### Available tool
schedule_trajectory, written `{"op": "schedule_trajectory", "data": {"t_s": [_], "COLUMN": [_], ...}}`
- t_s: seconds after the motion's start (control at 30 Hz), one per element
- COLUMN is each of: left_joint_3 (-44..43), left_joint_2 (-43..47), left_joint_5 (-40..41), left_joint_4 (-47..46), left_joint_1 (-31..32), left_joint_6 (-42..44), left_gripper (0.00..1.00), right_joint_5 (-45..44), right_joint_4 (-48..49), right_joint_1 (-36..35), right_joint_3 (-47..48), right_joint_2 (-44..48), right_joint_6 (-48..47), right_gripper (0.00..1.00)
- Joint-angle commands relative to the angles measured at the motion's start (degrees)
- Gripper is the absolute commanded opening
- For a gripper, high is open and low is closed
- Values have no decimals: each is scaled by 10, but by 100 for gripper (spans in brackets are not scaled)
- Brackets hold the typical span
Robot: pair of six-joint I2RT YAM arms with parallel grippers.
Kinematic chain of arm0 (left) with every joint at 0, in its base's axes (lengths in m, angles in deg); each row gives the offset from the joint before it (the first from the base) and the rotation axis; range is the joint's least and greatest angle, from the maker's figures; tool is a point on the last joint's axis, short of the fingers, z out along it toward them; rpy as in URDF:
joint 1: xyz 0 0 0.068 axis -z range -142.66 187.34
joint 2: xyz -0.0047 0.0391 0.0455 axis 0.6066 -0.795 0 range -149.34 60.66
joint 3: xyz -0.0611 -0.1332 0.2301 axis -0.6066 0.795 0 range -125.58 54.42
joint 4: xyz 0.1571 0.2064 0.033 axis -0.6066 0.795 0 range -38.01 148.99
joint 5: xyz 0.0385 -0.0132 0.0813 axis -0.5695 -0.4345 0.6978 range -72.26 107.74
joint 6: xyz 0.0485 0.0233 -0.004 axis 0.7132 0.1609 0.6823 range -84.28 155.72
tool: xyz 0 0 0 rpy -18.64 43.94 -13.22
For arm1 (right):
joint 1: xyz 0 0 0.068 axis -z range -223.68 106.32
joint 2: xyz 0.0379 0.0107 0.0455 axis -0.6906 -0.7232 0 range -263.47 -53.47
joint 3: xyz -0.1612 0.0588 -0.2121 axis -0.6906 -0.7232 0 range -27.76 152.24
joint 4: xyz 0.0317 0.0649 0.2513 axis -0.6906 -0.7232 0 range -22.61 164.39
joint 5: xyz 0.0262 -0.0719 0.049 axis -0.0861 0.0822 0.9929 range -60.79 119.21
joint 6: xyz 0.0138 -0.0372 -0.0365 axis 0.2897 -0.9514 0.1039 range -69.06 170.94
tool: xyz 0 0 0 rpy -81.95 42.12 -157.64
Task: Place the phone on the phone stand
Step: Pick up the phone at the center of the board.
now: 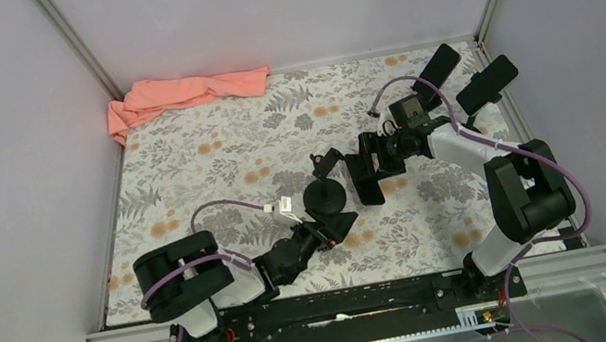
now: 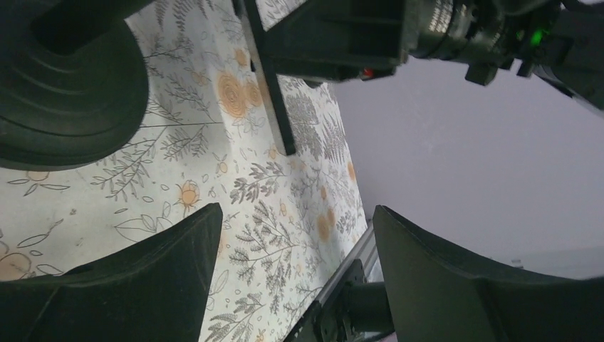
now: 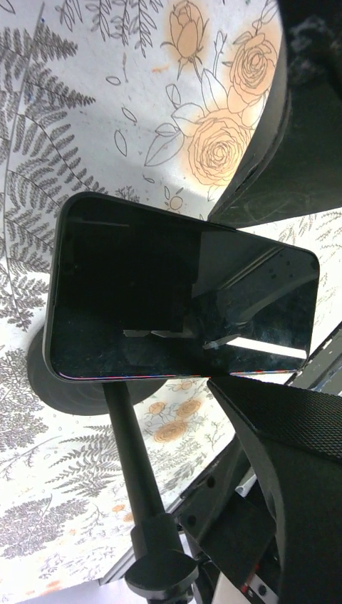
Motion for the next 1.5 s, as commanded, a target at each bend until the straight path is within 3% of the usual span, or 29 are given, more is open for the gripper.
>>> {"op": "schedule_trajectory", "data": {"t_s": [0.0, 0.47, 1.0, 1.13, 1.3, 1.37, 1.47], "left_joint_3": [-9, -76, -135, -144, -148, -146, -139], "left_joint_2": [-42, -124, -153, -156, -160, -161, -161], "left_joint_5": [88, 116, 150, 151, 146, 144, 141], "left_joint_4": [-79, -82, 19, 29, 31, 27, 10], "left_joint_1": [7, 8, 7, 3, 0, 0, 0], "left_joint_6": [-45, -68, -90, -85, -81, -80, -74], "left_gripper": [82, 78, 64, 53, 27, 11, 0], "right_joint_5": [50, 75, 81, 83, 85, 85, 82], "right_joint_4": [30, 51, 60, 59, 59, 57, 52], "right_joint_1": [3, -5, -33, -37, -42, -42, -43], "right_joint_3": [-7, -25, -37, -38, -39, -39, -35], "right_joint_2": [32, 32, 41, 43, 45, 46, 50], "right_joint_6": [23, 41, 36, 34, 31, 29, 21], "right_gripper": [49, 48, 48, 48, 48, 48, 49]}}
